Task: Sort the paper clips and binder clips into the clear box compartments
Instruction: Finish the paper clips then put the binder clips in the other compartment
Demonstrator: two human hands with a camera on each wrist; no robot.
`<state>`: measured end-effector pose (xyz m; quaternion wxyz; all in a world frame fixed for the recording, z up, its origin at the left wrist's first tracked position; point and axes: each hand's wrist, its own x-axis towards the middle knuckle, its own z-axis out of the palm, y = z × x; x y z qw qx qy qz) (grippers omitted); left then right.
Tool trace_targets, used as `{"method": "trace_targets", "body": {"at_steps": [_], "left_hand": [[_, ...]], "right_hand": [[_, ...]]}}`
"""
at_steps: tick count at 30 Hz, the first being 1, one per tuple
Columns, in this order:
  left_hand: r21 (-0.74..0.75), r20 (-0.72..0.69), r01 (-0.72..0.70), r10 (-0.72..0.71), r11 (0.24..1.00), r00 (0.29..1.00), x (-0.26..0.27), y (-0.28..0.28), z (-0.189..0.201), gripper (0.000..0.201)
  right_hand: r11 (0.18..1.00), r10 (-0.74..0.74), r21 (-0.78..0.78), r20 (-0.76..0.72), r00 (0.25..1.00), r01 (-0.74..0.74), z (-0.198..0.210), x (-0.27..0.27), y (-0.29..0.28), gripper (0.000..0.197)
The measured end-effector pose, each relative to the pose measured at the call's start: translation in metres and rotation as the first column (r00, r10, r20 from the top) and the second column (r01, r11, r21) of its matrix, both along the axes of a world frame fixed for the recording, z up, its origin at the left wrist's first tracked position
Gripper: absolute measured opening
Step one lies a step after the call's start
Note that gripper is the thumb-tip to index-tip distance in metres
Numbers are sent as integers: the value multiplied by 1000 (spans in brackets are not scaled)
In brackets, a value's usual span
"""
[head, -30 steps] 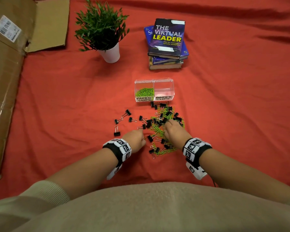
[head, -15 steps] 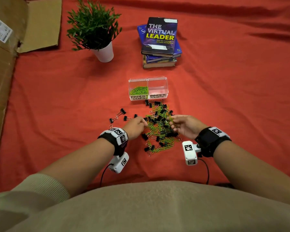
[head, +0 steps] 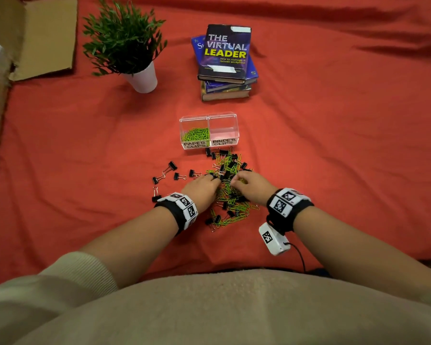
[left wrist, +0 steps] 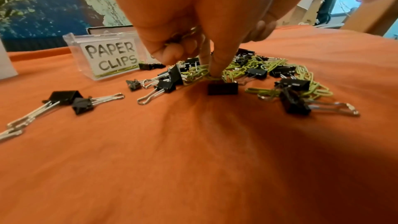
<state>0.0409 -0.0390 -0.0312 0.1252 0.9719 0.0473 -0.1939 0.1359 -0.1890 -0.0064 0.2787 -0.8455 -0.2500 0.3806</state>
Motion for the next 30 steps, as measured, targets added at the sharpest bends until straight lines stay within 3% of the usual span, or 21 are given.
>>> {"method": "trace_targets", "body": {"at_steps": [3, 7, 12, 16, 20, 23, 25, 27, 29, 30], "left_hand": [[93, -19, 65, -64, 994, 998, 0, -4, -2, 28], [100, -44, 43, -39, 994, 998, 0, -7, -1, 29], [123, -84, 8, 2, 992, 996, 1, -4, 1, 35], [157, -82, 39, -26, 987, 996, -4, -2, -1, 33], [-21, -32, -109, 108, 994, 994, -9, 4, 4, 28], [-257, -13, -293, 300, 921, 954, -12, 14, 8, 9], [-363, -25, -393, 413, 845, 910, -13, 20, 8, 11], [-430, -54, -463, 490, 775, 870, -15, 26, 9, 8], [-482, -100, -518, 542, 707, 834, -16, 30, 10, 8], [-501, -129, -542, 561, 675, 818, -17, 32, 11, 9]], "right_hand": [[980, 191, -93, 240, 952, -174, -4, -5, 10, 20], [908, 407, -256, 356, 842, -331, -15, -10, 13, 36], [888, 456, -286, 441, 773, -361, -26, -16, 12, 28], [908, 417, -235, 422, 805, -347, -30, -18, 11, 20], [979, 196, -87, 206, 959, -182, -20, -10, 14, 14], [997, 34, -65, -81, 996, -39, -7, 6, 16, 18], [995, -99, -24, -286, 953, 96, 3, 19, 20, 18], [967, -185, 57, -510, 840, 248, 16, 32, 30, 16], [931, -201, 119, -624, 755, 346, 31, 45, 46, 12], [918, -207, 142, -624, 753, 370, 38, 50, 55, 10]]}}
